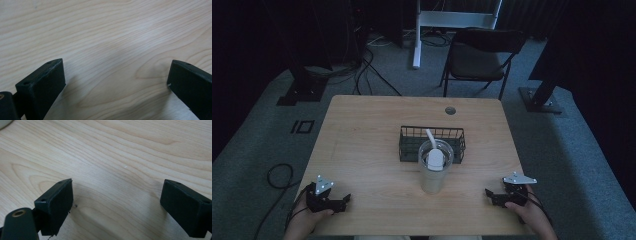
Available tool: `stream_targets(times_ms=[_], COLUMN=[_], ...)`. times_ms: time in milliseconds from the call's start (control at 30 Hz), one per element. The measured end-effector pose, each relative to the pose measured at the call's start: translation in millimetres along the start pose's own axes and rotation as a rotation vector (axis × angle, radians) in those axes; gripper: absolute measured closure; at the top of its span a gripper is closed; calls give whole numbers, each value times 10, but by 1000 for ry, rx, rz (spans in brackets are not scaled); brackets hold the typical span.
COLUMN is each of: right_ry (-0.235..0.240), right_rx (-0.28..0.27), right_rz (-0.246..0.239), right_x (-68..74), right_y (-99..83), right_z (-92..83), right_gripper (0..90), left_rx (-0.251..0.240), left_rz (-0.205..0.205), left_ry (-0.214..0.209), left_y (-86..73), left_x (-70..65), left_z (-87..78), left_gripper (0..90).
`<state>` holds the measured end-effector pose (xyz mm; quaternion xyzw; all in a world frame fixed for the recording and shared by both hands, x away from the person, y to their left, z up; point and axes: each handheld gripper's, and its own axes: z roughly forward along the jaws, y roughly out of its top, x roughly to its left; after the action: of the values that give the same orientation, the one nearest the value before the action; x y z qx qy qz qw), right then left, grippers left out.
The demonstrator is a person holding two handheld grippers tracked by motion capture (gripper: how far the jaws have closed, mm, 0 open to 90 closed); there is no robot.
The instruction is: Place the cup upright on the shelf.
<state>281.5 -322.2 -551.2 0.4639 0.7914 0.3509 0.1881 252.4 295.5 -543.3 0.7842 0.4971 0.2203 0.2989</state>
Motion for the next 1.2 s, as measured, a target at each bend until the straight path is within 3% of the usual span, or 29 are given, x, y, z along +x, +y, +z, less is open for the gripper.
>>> stream_targets(times_ms=[200, 367, 767, 1200], right_ry=[26, 50, 91, 191], right_rx=[-49, -52, -53, -94], right_rz=[21, 22, -17, -76], right_x=[8, 45, 182, 429], right_y=[0, 21, 116, 296], right_z=[-24, 1, 70, 101], right_gripper=[110, 110, 110, 110], left_rx=[-37, -20, -38, -78], left_rz=[35, 48, 101, 165], left_ry=[-58, -74, -115, -188], left_y=[88, 139, 247, 438], left_x=[-142, -215, -399, -755], left_z=[28, 78, 167, 302], left_gripper=[19, 19, 19, 42])
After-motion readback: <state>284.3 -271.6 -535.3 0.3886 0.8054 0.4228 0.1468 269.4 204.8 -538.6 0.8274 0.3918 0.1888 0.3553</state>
